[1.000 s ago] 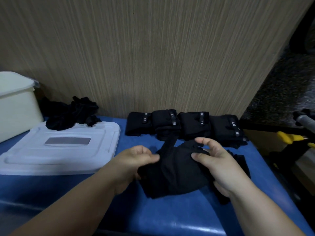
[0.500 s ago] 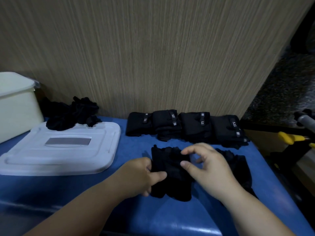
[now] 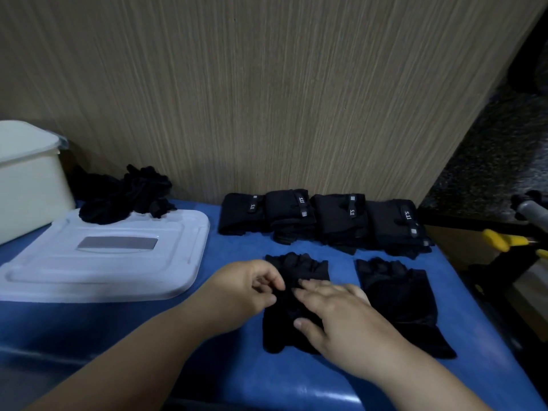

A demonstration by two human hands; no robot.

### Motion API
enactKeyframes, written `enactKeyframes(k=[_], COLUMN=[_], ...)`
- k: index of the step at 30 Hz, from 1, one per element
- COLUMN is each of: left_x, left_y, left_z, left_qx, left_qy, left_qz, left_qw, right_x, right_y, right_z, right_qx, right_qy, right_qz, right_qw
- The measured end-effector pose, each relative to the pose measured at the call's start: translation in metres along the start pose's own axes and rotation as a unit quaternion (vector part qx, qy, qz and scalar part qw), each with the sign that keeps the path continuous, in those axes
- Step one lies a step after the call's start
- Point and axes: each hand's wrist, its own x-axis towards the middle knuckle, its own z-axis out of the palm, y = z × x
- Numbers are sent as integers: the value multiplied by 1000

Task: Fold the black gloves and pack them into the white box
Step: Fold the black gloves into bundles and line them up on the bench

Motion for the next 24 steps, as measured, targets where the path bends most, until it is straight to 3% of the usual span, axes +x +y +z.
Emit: enactKeyframes(k=[4, 8, 13, 17, 24], left_x=[-1, 2, 4, 5, 7], left_y=[-7, -16, -16, -10, -3], left_z=[15, 27, 37, 42, 52], left_qx=[133, 170, 219, 246, 249], left_qy=[-5, 15, -4, -21, -30], left_qz=[78, 160, 156, 134, 126], left_qw=[988, 972, 963, 960, 960], right_x=[-1, -8, -23, -36, -41], right_y=[3, 20, 59, 96, 112], right_z=[-2, -23, -55, -65, -56], right_qx=[-18, 2, 71, 89, 177], right_qy=[-23, 12, 88, 37, 28], right_qz=[-8, 35, 241, 382, 443], right_qw=[1000, 999, 964, 919, 879])
